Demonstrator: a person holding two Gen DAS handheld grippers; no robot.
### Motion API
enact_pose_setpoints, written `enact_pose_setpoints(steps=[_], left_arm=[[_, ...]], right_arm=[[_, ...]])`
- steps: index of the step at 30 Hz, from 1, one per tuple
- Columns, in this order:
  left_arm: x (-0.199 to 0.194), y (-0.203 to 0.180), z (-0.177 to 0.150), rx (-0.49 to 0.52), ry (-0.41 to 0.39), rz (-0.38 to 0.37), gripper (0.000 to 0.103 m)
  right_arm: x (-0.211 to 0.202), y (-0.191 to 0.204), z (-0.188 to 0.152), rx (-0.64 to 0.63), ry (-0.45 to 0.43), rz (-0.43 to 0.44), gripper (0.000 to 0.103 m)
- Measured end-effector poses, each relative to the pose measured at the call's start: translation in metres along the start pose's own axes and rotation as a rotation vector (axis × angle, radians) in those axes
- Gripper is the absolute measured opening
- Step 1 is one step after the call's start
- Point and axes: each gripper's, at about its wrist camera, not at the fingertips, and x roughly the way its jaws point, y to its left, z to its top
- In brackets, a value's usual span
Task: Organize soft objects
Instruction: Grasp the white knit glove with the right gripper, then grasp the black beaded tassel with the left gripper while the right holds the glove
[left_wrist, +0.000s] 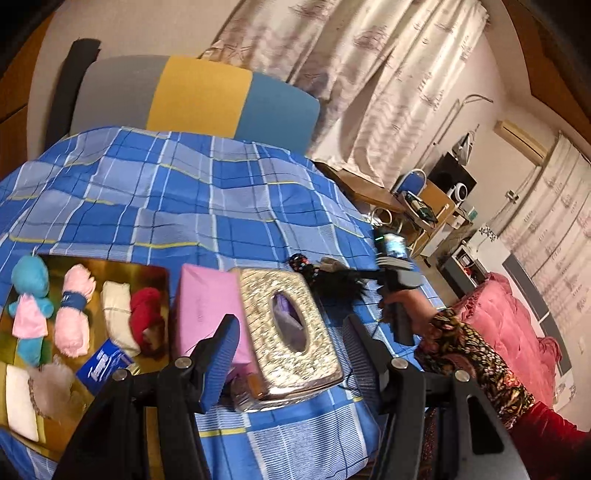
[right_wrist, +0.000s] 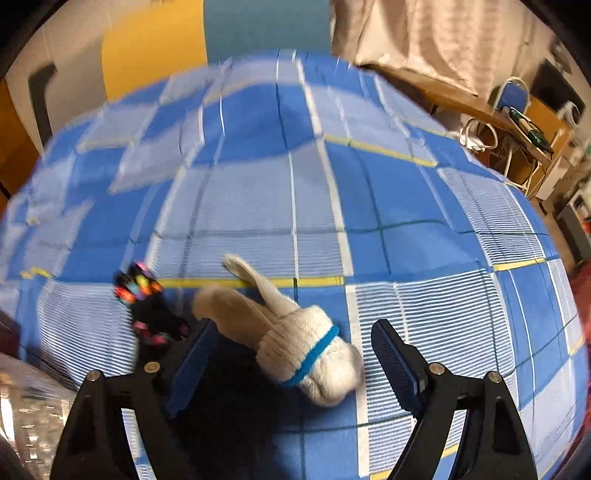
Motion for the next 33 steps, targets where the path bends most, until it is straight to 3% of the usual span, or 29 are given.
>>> enact_pose_setpoints(steps=[1,3,7,11,17,20,24,31,33], left_arm=[[0.002,-0.006,0.003,0.014,0.004,-0.003,0.059],[0.006,-0.015,0.009,0.028,0.011,-0.013,0.059],[0.021,-0.034,0.022,0.052,0.031,-0.038,0.059],[0.052,-0.062,0.037,0.057,0.107,-0.092,0.059],[0.109,-0.091,0.056,-0.036,0.201,-0.143,0.060],[0.146,-0.103,0.062,-0.088,0.234,-0.111,0.060],[0.214,-0.107,0.064,-0.199,0.330,-0.069,0.061],[0.304,-0.088,0.049,-0.304,0.452,0.051,0.062],[0.318,-0.081,0.044,-0.328,0.451,0.103,0.062]], right_arm=[[0.005,0.001,-0.003,-0.009,0.013,-0.019,0.076],[0.003,-0.003,-0.012,-0.010,-0.004,-0.048,0.051],[-0.019,-0.032,-0.035,0.108,-0.045,0.065,0.048],[-0.044,-0.061,-0.068,0.211,-0.062,0.145,0.047],[-0.064,-0.084,-0.120,0.277,-0.063,0.162,0.047],[-0.059,-0.095,-0.136,0.310,-0.050,0.182,0.047],[-0.068,-0.100,-0.133,0.314,-0.084,0.188,0.047],[-0.063,-0.099,-0.137,0.349,-0.063,0.190,0.047],[-0.066,-0.098,-0.135,0.347,-0.079,0.181,0.047]])
